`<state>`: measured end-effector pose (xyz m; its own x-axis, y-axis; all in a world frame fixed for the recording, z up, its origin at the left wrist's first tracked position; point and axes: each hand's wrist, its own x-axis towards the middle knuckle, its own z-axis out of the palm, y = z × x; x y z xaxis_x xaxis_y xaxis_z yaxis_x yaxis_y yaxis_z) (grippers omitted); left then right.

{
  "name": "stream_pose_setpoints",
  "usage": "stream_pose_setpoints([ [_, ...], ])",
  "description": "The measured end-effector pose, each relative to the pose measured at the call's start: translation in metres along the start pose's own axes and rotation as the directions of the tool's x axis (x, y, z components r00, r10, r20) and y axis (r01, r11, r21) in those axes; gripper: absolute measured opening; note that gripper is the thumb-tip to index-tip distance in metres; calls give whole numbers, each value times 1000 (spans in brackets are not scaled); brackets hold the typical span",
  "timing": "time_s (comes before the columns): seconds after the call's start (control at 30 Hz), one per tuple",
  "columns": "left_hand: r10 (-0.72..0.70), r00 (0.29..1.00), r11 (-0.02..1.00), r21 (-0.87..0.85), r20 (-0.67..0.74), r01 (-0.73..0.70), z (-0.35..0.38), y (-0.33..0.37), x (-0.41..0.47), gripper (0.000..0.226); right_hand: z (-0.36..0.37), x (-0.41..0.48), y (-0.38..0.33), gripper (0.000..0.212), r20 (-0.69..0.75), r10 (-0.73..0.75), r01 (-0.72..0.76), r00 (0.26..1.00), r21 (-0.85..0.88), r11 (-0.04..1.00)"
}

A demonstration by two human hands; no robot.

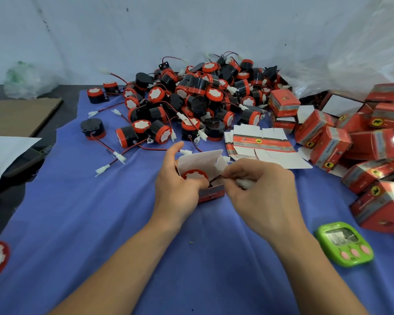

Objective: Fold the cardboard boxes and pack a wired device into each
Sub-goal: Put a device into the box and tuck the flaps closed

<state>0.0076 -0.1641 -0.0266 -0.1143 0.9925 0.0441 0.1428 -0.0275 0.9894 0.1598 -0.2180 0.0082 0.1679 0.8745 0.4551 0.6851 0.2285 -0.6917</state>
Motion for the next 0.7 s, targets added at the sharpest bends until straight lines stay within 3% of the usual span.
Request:
stream_pose_setpoints([
  [0.07,-17,999,999,-29,42,18,-1,1,1,87,4,-3,-7,24,80,-88,87,993,9,996],
  [0.13,-16,996,998,-51,83,20,-1,2,2,75,11,-5,-11,41,158,-141,151,977,-47,987],
  [0.2,-2,988,999,-39,152,9,-1,3,3,69,17,-6,-12,33,139,-111,130,984,-136,982],
  [0.3,-14,964,997,-75,264,35,-1,2,2,71,21,-7,-17,20,115,-25,78,993,-482,873],
  [0.37,-28,952,996,-78,304,54,-1,1,1,72,19,-6,-22,19,127,75,19,989,-613,790],
  [0.47,-31,949,994,-92,313,63,-1,0,1,74,16,-4,-23,20,163,161,-25,973,-623,781],
  [0.7,-43,967,994,-82,252,65,2,0,1,80,8,-7,-19,30,224,188,-16,956,-600,800],
])
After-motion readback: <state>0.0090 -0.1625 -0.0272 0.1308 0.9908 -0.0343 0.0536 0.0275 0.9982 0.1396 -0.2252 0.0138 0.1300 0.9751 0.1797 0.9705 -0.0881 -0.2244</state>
